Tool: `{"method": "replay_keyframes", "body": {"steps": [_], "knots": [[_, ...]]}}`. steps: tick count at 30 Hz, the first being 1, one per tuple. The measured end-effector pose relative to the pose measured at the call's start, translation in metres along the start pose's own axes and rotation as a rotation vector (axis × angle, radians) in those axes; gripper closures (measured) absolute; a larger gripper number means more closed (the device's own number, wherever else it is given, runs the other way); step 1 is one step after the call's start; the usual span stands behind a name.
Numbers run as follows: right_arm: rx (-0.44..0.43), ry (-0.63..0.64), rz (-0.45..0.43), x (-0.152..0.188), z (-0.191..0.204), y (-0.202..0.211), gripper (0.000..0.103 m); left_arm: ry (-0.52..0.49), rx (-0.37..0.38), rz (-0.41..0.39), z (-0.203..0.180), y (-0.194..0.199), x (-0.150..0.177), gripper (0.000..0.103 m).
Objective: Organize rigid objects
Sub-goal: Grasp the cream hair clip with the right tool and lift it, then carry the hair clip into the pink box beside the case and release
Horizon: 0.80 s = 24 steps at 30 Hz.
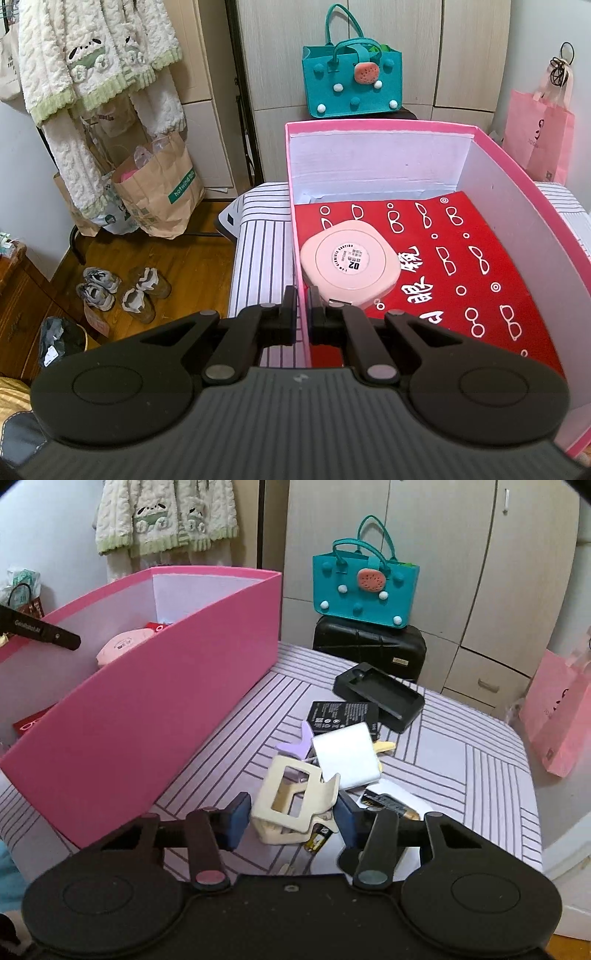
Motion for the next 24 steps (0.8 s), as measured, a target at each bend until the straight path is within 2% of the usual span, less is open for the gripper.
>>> {"method": "replay_keyframes", "body": {"steps": [8,10,13,16,20,24], "knots": [[-0.069,-0.057,-0.011,-0.01,-0.006,0.019,0.049,0.007,0.004,-0.003,0.0,-0.001,-0.001,0.098],[-0.059,-0.04,-0.023,-0.015,-0.006,0.024,0.049,0.012,0.004,-0.009,-0.001,-0.001,-0.001,0.098],[0.013,0.012,-0.073,-0.027,-0.006,0.033,0.049,0.001,-0.003,-0.025,-0.002,0.001,0.0,0.098],[0.001,-0.001,-0.117,-0.043,-0.009,0.041,0.049,-0.008,-0.006,-0.034,-0.004,0.001,0.0,0.098],[-0.053,0.046,-0.187,-0.074,0.004,0.049,0.049,0.005,0.002,-0.035,-0.004,0.001,0.0,0.098],[-0.162,0.111,-0.231,-0.11,0.027,0.048,0.049,0.01,0.004,-0.036,-0.003,0.001,0.002,0.098]]}}
Point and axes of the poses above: each gripper's, at about its wrist camera, not at the fingertips, and y roughly against the way its jaws point, z to its left, x to its underside, the point moved 1 cm from there along -y, roughly the way its jaws point, and after that the axes turned 4 degrees about -z, right-handed, at the moved point
